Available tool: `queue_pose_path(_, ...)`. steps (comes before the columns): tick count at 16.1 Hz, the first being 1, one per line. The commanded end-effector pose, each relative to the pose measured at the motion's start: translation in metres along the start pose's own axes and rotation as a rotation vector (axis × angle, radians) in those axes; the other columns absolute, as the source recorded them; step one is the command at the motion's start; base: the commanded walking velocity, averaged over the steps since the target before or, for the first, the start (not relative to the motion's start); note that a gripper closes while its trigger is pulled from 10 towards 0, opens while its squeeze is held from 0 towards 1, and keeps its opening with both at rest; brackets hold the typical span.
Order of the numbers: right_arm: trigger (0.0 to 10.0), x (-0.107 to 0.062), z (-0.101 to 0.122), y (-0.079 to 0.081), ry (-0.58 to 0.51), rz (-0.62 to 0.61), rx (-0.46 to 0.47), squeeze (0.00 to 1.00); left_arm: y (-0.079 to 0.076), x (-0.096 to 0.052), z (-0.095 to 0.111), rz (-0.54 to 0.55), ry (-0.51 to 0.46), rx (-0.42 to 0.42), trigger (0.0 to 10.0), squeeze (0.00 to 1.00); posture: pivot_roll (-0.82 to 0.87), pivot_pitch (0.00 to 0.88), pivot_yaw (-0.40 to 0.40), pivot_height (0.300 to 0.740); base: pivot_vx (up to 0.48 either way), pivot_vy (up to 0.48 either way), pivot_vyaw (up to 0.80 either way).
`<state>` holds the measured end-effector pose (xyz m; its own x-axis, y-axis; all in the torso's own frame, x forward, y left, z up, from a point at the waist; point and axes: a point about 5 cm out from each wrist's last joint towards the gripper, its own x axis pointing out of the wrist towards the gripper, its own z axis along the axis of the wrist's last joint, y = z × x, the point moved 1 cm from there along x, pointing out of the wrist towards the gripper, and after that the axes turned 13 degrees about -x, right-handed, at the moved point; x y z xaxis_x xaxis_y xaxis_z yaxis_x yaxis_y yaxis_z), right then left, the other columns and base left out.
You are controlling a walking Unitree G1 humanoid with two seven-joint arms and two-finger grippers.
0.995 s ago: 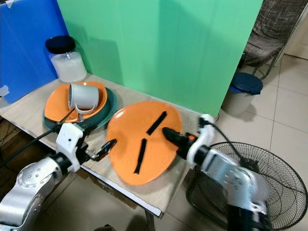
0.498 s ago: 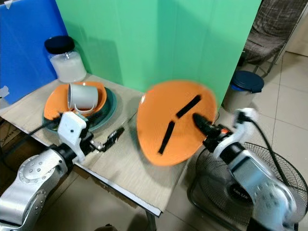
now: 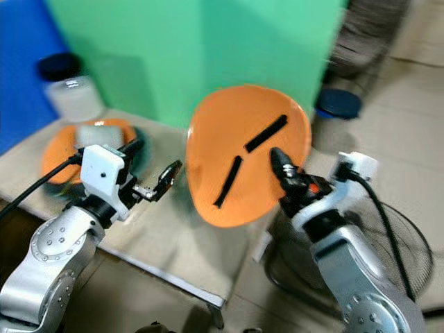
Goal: Setting the table
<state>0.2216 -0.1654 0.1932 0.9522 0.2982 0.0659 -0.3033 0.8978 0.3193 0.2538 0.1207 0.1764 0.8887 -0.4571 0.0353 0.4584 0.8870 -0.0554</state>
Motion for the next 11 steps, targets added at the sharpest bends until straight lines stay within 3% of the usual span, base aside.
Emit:
queue_pose_path(1,10.0,-0.003,0.010,0.004,-0.060,-0.005,-0.029,0.00,0.003,0.000,-0.003,0.023,0.018,0.025,10.0,0.00,0.09,0.000,0.083,0.740,0.000,0.000,-0.80)
queue_pose_path(4,10.0,-0.009,0.008,0.001,-0.057,-0.064,-0.060,0.00,0.007,0.001,-0.007,0.063,0.035,0.046,10.0,0.00,0.08,0.000,0.081,0.740,0.000,0.000,-0.80)
queue_pose_path(6,10.0,-0.012,0.006,-0.002,-0.062,-0.104,-0.031,0.00,0.007,-0.001,-0.008,0.081,0.029,0.045,10.0,0.00,0.07,0.000,0.071,0.740,0.000,0.000,-0.80)
queue_pose_path(11,10.0,-0.007,0.012,-0.011,-0.113,-0.188,-0.011,0.00,0.007,0.000,-0.006,0.102,0.013,0.038,10.0,0.00,0.08,0.000,0.061,0.740,0.000,0.000,-0.80)
